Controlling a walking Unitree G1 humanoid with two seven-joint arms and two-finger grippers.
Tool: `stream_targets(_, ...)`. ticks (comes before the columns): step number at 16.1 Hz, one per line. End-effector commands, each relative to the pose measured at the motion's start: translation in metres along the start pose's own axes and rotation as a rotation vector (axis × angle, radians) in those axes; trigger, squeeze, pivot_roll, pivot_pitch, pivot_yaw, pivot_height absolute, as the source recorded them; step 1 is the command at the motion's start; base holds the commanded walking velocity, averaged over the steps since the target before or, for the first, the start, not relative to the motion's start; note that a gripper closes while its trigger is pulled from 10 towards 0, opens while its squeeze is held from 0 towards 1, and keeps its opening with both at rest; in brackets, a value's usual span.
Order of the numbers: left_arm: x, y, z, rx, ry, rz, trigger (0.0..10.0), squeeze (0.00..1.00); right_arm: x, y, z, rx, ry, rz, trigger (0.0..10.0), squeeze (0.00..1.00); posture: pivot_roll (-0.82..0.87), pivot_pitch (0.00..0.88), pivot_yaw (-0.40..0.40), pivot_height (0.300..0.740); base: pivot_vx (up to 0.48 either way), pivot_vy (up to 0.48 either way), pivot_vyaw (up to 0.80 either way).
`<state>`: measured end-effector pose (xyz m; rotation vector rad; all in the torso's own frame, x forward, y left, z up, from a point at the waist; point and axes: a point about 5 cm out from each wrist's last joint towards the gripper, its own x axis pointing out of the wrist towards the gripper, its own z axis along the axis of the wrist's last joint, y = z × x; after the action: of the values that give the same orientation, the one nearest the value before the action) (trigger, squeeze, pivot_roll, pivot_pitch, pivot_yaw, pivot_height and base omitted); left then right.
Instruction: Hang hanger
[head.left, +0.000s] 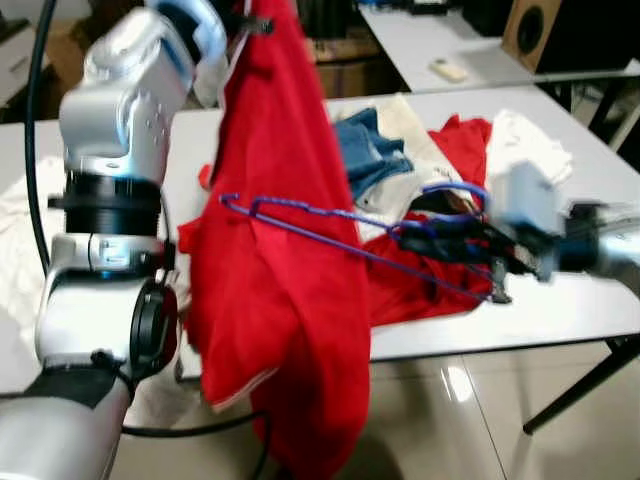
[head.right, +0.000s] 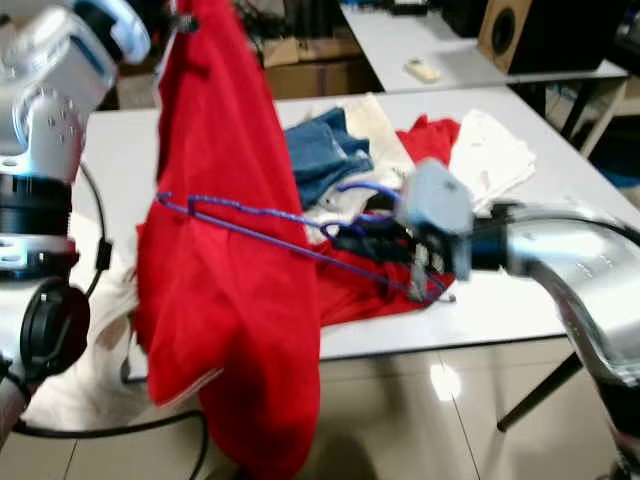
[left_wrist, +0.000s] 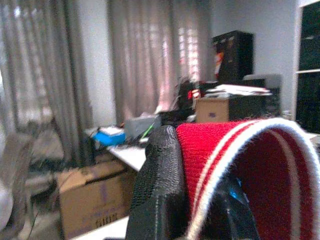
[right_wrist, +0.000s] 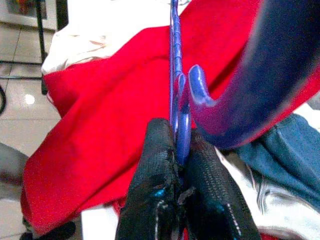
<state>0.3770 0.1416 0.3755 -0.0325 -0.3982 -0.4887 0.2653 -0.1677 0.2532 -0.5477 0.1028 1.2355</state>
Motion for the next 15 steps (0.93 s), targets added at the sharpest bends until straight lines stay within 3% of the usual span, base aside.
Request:
stream_targets(1, 0.003, -0.003, 0.029, 0.053, -0.068, -0.057, 10.0, 0.00, 0.011, -0.010, -0.001, -0.028, 0.022, 0.041, 10.0, 0.00, -0.09, 0.000, 0.037, 0.740, 0.000, 0.000, 0.00)
stream_targets(3, 0.006, -0.004, 0.039, 0.088, -0.074, -0.091, 10.0, 0.00, 0.017, -0.020, -0.003, -0.033, 0.048, 0.058, 10.0, 0.00, -0.07, 0.000, 0.023, 0.740, 0.000, 0.000, 0.00)
stream_targets(6, 0.008, -0.008, 0.070, 0.101, -0.121, -0.158, 10.0, 0.00, 0.025, -0.050, -0.006, -0.034, 0.126, 0.045, 10.0, 0.00, -0.06, 0.000, 0.024, 0.740, 0.000, 0.000, 0.00)
stream_targets(7, 0.007, -0.012, 0.086, 0.083, -0.160, -0.193, 10.0, 0.00, 0.024, -0.071, -0.008, -0.059, 0.189, -0.023, 10.0, 0.00, -0.06, 0.000, 0.028, 0.740, 0.000, 0.000, 0.00)
stream_targets(8, 0.007, -0.013, 0.092, 0.072, -0.174, -0.207, 10.0, 0.00, 0.024, -0.079, -0.007, -0.073, 0.210, -0.049, 10.0, 0.00, -0.06, 0.000, 0.028, 0.740, 0.000, 0.000, 0.00)
stream_targets(9, 0.003, -0.017, 0.108, 0.044, -0.222, -0.257, 10.0, 0.00, 0.017, -0.108, 0.004, -0.106, 0.228, -0.187, 10.0, 0.00, -0.06, 0.000, 0.032, 0.740, 0.000, 0.000, 0.00)
stream_targets(10, -0.002, -0.022, 0.123, -0.003, -0.266, -0.313, 10.0, 0.00, 0.005, -0.142, 0.029, -0.166, 0.210, -0.431, 10.0, 0.00, -0.06, 0.000, 0.033, 0.740, 0.000, 0.000, 0.00)
stream_targets(11, -0.004, -0.024, 0.129, -0.021, -0.287, -0.334, 10.0, 0.00, -0.003, -0.158, 0.049, -0.233, 0.175, -0.608, 10.0, 0.00, -0.06, 0.000, 0.032, 0.740, 0.000, 0.000, 0.00)
stream_targets(12, -0.007, -0.025, 0.137, -0.049, -0.320, -0.355, 10.0, 0.00, -0.022, -0.175, 0.092, -0.336, 0.034, -0.870, 10.0, 0.00, -0.06, 0.000, 0.032, 0.740, 0.000, 0.000, 0.00)
stream_targets(13, -0.011, -0.024, 0.143, -0.082, -0.347, -0.359, 10.0, 0.00, -0.037, -0.179, 0.133, -0.365, -0.180, -0.970, 10.0, 0.00, -0.06, 0.000, 0.025, 0.740, 0.000, 0.000, 0.00)
stream_targets(14, -0.012, -0.023, 0.143, -0.081, -0.346, -0.351, 10.0, 0.00, -0.038, -0.177, 0.143, -0.383, -0.228, -0.937, 10.0, 0.00, -0.05, 0.000, 0.020, 0.740, 0.000, 0.000, 0.00)
stream_targets(15, -0.014, -0.022, 0.140, -0.071, -0.329, -0.339, 10.0, 0.00, -0.030, -0.175, 0.140, -0.430, -0.183, -0.889, 10.0, 0.00, -0.05, 0.000, 0.011, 0.740, 0.000, 0.000, 0.00)
